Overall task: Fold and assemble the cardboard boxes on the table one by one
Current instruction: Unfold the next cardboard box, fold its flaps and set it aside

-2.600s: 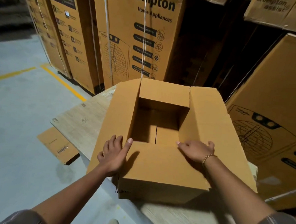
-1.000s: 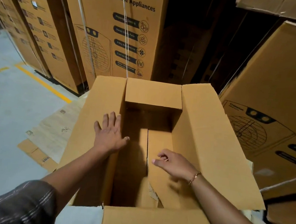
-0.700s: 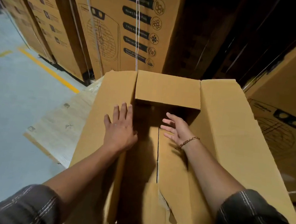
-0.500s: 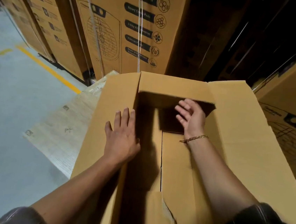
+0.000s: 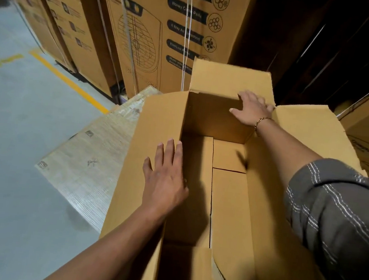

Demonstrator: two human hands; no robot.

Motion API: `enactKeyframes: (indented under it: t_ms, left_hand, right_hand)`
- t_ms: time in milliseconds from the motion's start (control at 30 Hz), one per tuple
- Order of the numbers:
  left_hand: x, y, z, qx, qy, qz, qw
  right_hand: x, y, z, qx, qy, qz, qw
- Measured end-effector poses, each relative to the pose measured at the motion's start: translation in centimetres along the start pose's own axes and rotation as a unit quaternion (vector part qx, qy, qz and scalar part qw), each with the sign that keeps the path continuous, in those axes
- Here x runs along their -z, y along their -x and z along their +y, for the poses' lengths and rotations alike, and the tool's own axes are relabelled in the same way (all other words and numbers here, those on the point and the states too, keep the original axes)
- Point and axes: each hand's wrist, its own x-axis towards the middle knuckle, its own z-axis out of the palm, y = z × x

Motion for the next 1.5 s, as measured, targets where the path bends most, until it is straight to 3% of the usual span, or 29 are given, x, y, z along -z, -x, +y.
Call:
enactKeyframes:
  t_ms: [433,667,767,867,967,1033,1167,1333,1433,1500]
  left_hand:
    - [0.2,-0.1,0.1,0.011,0.004,-0.020,1.000]
    - [0.4,0.1,0.2,0.012,0.012,-0.009,1.000]
    - [0.8,0.3,0.2,0.009,0.013,-0.001,1.000]
    - [1.5,0.6,0.1,0.006,0.004,-0.001,1.000]
    - [2.1,2.0,-0.1,-0.020,-0.044,-0.001,0.999]
    - [2.4,3.8,0.1,-0.041,-0.095,-0.021,0.994]
    - [2.9,8.2,0.6,-0.072,-0.155,-0.077,0.982]
    - [4.0,11.4,1.4,-0.056,-0.161,-0.157,0.973]
    - [5.4,13.5,2.7,-0.049,-0.105,-0.182,0.976]
    - [6.6,14.8,3.9,-0.043,-0.008,-0.162,0.986]
  right_hand:
    - [1.1,-0.3,0.9,0.009,0.002,-0.080,0.997]
    - [1.6,12.5,10.3,-0.046,0.010,-0.066,0.997]
    - [1.7,20.8,15.3,-0.126,-0.048,-0.034,0.990]
    - [1.8,29.2,19.8,-0.244,-0.216,-0.003,0.945]
    - [3.0,36.8,21.2,-0.309,-0.413,-0.065,0.854]
    - [4.2,40.4,20.7,-0.289,-0.504,-0.085,0.810]
    - [7.1,44.5,19.0,-0.227,-0.583,-0.009,0.780]
    - [10.7,46.4,15.7,-0.163,-0.702,0.042,0.692]
    - [11.4,45.7,11.6,-0.122,-0.706,0.045,0.696]
    - [10.6,45.0,8.7,-0.110,-0.717,0.035,0.688]
